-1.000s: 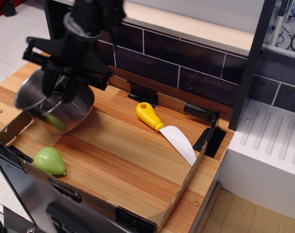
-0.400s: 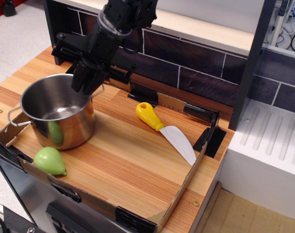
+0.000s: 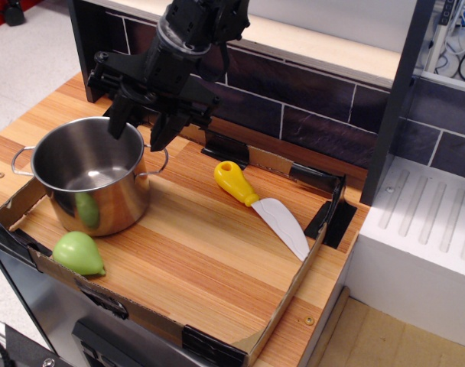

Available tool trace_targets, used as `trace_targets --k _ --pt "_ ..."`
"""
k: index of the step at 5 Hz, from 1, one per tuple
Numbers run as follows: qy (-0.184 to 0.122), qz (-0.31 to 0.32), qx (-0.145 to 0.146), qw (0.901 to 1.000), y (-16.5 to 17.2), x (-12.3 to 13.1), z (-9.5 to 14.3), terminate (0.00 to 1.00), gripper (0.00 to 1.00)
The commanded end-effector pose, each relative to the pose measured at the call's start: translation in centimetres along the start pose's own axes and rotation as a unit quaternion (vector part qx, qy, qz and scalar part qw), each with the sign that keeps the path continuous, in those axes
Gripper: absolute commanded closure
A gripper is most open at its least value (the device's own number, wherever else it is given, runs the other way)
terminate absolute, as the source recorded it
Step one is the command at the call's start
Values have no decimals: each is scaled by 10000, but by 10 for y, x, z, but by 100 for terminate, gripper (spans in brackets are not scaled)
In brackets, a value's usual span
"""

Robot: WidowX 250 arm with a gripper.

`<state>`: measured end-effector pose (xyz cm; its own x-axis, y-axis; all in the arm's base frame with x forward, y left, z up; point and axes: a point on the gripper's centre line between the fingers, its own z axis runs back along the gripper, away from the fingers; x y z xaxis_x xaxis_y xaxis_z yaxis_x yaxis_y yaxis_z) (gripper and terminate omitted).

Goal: Upright metal pot

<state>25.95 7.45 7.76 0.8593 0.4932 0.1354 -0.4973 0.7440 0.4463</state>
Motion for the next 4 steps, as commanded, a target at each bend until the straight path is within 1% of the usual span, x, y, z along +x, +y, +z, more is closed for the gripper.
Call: trace_targets --k 1,2,3,4 --pt "-227 288 -210 9991 9 14 12 0 0" --pt "-151 354 -1035 9939 14 17 36 0 0" --pt "-104 393 -1796 9829 21 19 82 0 0" --pt "-99 347 -2389 9704 26 22 118 0 0"
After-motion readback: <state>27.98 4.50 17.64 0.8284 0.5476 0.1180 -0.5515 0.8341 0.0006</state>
